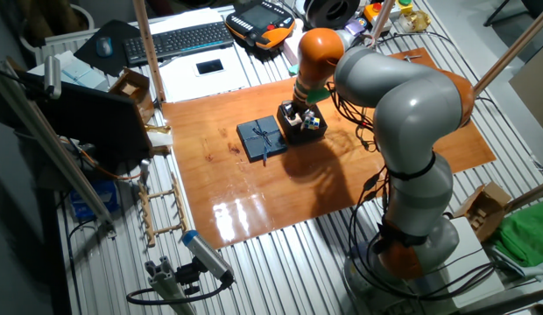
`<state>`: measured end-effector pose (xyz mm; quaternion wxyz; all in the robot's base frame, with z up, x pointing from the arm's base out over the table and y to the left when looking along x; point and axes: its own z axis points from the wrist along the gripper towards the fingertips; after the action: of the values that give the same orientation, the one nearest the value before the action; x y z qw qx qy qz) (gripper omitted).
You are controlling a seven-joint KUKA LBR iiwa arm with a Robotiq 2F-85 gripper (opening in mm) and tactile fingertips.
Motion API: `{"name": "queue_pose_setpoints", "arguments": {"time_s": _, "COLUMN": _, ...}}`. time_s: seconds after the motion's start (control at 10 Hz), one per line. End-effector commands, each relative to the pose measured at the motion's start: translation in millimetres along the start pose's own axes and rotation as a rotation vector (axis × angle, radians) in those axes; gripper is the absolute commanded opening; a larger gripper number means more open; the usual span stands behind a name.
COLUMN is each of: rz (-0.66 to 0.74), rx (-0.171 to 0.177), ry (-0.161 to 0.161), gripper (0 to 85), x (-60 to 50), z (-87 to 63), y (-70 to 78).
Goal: Take everything out of the gift box
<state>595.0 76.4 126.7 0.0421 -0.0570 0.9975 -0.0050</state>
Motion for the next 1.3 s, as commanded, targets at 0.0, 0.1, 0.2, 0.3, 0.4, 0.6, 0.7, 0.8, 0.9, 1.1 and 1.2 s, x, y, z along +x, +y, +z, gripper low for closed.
{"name": "queue_pose_setpoints", "arguments": {"time_s": 0.0, "rz": 0.015, "rx": 0.006, "ry": 0.005, "gripper": 38.3, "x": 0.3, "z": 0.0, "y": -0.3}}
{"name": "queue_pose_setpoints", "arguments": {"time_s": 0.1, "rz": 0.046, "rx": 0.02, "ry": 0.009, "gripper": 38.3, "x": 2.0, "z": -0.1, "y": -1.7}}
{"name": "queue_pose_setpoints", "arguments": {"time_s": 0.2, "rz": 0.116, "rx": 0.029, "ry": 0.012, "gripper": 38.3, "x": 5.8, "z": 0.8, "y": -5.5}}
{"name": "queue_pose_setpoints", "arguments": {"time_s": 0.3, "rz": 0.219, "rx": 0.022, "ry": 0.02, "gripper": 37.3, "x": 12.1, "z": 1.7, "y": -11.4}}
{"name": "queue_pose_setpoints", "arguments": {"time_s": 0.4, "rz": 0.356, "rx": 0.001, "ry": 0.031, "gripper": 37.0, "x": 19.8, "z": 3.1, "y": -18.0}}
{"name": "queue_pose_setpoints", "arguments": {"time_s": 0.6, "rz": 0.555, "rx": 0.004, "ry": 0.05, "gripper": 36.7, "x": 22.6, "z": 4.0, "y": -19.6}}
{"name": "queue_pose_setpoints", "arguments": {"time_s": 0.7, "rz": 0.637, "rx": 0.022, "ry": 0.054, "gripper": 36.3, "x": 19.7, "z": 2.4, "y": -17.1}}
{"name": "queue_pose_setpoints", "arguments": {"time_s": 0.8, "rz": 0.729, "rx": 0.035, "ry": 0.051, "gripper": 35.7, "x": 16.2, "z": 1.4, "y": -14.0}}
{"name": "queue_pose_setpoints", "arguments": {"time_s": 0.9, "rz": 0.789, "rx": 0.049, "ry": 0.036, "gripper": 33.7, "x": 14.9, "z": 1.3, "y": -12.9}}
{"name": "queue_pose_setpoints", "arguments": {"time_s": 1.1, "rz": 0.871, "rx": 0.059, "ry": 0.029, "gripper": 31.0, "x": 12.9, "z": -0.5, "y": -10.2}}
{"name": "queue_pose_setpoints", "arguments": {"time_s": 1.2, "rz": 0.955, "rx": 0.065, "ry": 0.019, "gripper": 30.7, "x": 11.1, "z": -1.8, "y": -7.7}}
